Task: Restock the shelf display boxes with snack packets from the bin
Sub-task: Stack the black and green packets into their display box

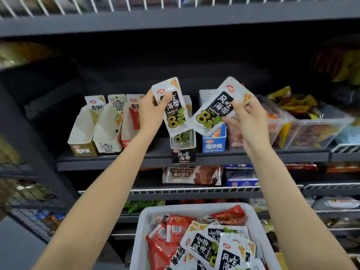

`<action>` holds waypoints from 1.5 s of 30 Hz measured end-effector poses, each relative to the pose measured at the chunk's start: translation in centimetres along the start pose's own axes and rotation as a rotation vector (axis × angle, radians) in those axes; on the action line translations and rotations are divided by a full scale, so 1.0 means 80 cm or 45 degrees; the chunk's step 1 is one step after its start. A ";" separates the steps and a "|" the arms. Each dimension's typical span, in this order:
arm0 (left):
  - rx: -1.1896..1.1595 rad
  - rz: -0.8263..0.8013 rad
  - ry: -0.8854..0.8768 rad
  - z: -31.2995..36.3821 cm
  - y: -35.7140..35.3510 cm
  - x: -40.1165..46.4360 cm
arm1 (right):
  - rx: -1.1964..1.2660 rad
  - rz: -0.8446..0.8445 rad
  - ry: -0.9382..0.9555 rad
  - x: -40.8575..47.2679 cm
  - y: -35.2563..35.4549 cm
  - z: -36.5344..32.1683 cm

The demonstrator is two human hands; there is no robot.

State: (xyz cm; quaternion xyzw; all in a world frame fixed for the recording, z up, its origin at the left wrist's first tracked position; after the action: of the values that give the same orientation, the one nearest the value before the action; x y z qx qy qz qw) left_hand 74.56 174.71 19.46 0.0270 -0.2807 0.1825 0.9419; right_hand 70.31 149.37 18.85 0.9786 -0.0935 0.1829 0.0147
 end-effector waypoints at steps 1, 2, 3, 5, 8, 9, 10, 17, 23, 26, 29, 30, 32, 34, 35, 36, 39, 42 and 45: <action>0.004 -0.004 0.014 -0.007 -0.004 0.001 | -0.010 0.001 0.016 0.005 -0.003 -0.002; 0.016 -0.016 0.026 -0.016 -0.007 0.003 | -0.020 0.004 0.028 0.009 -0.007 -0.004; 0.017 -0.048 0.036 -0.024 -0.011 0.004 | -0.021 0.008 0.035 0.013 -0.010 -0.005; 0.049 -0.178 0.063 -0.040 -0.020 0.004 | -0.005 0.010 0.050 0.020 -0.016 -0.006; 0.283 -0.400 0.090 -0.061 -0.026 0.000 | 0.012 -0.005 0.053 0.031 -0.027 -0.004; 0.393 -0.460 0.055 -0.064 -0.026 0.000 | 0.006 -0.020 0.050 0.035 -0.033 -0.003; 0.473 -0.499 0.023 -0.065 -0.024 0.000 | -0.016 -0.037 0.050 0.039 -0.039 -0.002; 0.402 -0.544 0.026 -0.060 -0.009 0.015 | -0.442 -0.136 0.175 0.059 -0.098 0.020; 0.378 -0.330 -0.060 -0.051 -0.008 0.026 | -0.903 -0.046 0.268 0.070 -0.121 0.053; 0.348 -0.250 -0.051 -0.060 -0.010 0.023 | -1.148 0.015 0.417 0.067 -0.126 0.048; 0.309 -0.218 0.003 -0.069 -0.008 0.016 | -1.351 -0.040 0.479 0.058 -0.141 0.058; 0.306 -0.224 0.021 -0.069 -0.008 0.012 | -1.371 -0.040 0.505 0.055 -0.145 0.060; 0.305 -0.236 0.059 -0.066 -0.006 0.005 | -1.330 -0.006 0.565 0.047 -0.148 0.057; 0.344 -0.231 0.066 -0.059 -0.001 -0.005 | -1.230 0.058 0.622 0.036 -0.142 0.050; 0.370 -0.223 0.037 -0.053 0.002 -0.012 | -1.172 0.100 0.662 0.026 -0.135 0.044; 0.385 -0.210 -0.010 -0.046 0.005 -0.022 | -1.117 0.135 0.709 0.014 -0.127 0.037; 0.364 -0.147 -0.217 -0.018 0.018 -0.067 | -0.977 0.132 0.790 -0.040 -0.103 0.028; 0.356 -0.046 -0.449 0.006 0.035 -0.116 | -0.878 -0.018 0.707 -0.089 -0.081 0.043; 0.383 -0.046 -0.622 0.012 0.042 -0.162 | -0.947 -0.300 0.585 -0.125 -0.068 0.082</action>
State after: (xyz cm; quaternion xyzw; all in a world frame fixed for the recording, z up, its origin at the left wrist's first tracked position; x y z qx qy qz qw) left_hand 62.81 173.45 13.14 0.2146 -0.4685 0.1935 0.8349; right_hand 64.49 156.09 9.19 0.8448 -0.0352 0.3463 0.4063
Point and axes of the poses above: each hand's wrist, its own x-axis towards the middle knuckle, its own y-axis out of the back of the hand, z = x × y, the point moved 7 cm from there along x, towards the middle knuckle, and after that the axes turned 13 degrees about -x, right-handed, at the moved point
